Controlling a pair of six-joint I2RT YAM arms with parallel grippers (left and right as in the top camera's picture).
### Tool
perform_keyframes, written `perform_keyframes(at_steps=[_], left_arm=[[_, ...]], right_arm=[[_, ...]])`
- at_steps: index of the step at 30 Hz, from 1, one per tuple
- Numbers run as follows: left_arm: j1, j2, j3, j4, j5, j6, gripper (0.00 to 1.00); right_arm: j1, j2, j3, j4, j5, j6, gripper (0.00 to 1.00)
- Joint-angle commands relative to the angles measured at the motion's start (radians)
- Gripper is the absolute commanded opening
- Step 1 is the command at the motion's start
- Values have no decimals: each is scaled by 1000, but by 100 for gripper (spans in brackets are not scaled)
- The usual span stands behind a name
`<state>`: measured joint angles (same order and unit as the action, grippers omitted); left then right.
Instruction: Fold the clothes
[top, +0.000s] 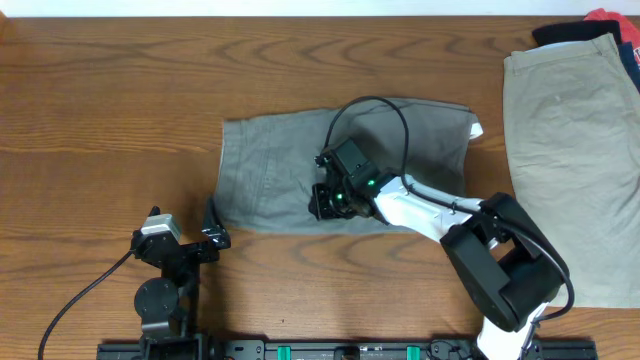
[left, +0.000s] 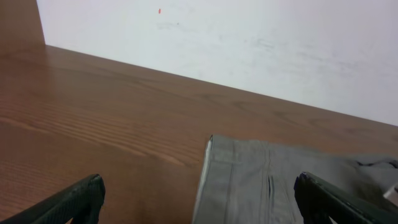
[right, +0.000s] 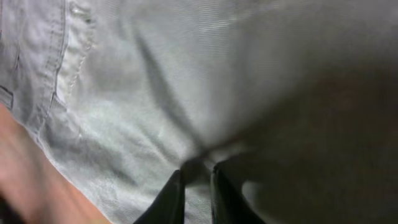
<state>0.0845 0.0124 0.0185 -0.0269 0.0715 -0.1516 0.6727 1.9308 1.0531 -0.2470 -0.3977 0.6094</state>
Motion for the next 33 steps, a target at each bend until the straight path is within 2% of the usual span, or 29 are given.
perform_keyframes(at_steps=[1,5,10,18,20,21,22,23,24,26,27,33], left_arm=[[6,-2,-14,-36,11,17,98],[6,-2,-14,-36,11,17,98],[6,-2,-14,-36,11,17,98],[6,-2,-14,-36,11,17,98],[6,-2,-14,-36,11,17,98],[6,-2,-14,-36,11,17,98],[6,-2,-14,-36,11,17,98],[6,-2,-14,-36,11,17,98],[6,-2,-14,-36,11,17,98],[6,-2,-14,-36,11,17,98],[6,-2,-14,-36,11,17,98],[6,-2,-14,-36,11,17,98]], right_arm=[[-39,24,-12,-58,-69,2,10],[-56,23,-12,-84,-95,-28,5],[-65,9,-8,-87,-128,-77,18],[-72,-90,32,-117,-129,-146,29],[-89,-134,48,-143,-123,-155,37],[-104,-160,56,-156,-123,-154,44],[-120,-188,64,-169,-123,-154,53],[-135,-214,70,-182,-123,-154,72],[-154,-243,75,-194,-123,-154,84],[-201,-305,79,-214,-120,-155,96],[-228,-336,79,-225,-105,-155,99],[-450,-479,79,-341,111,-154,99]])
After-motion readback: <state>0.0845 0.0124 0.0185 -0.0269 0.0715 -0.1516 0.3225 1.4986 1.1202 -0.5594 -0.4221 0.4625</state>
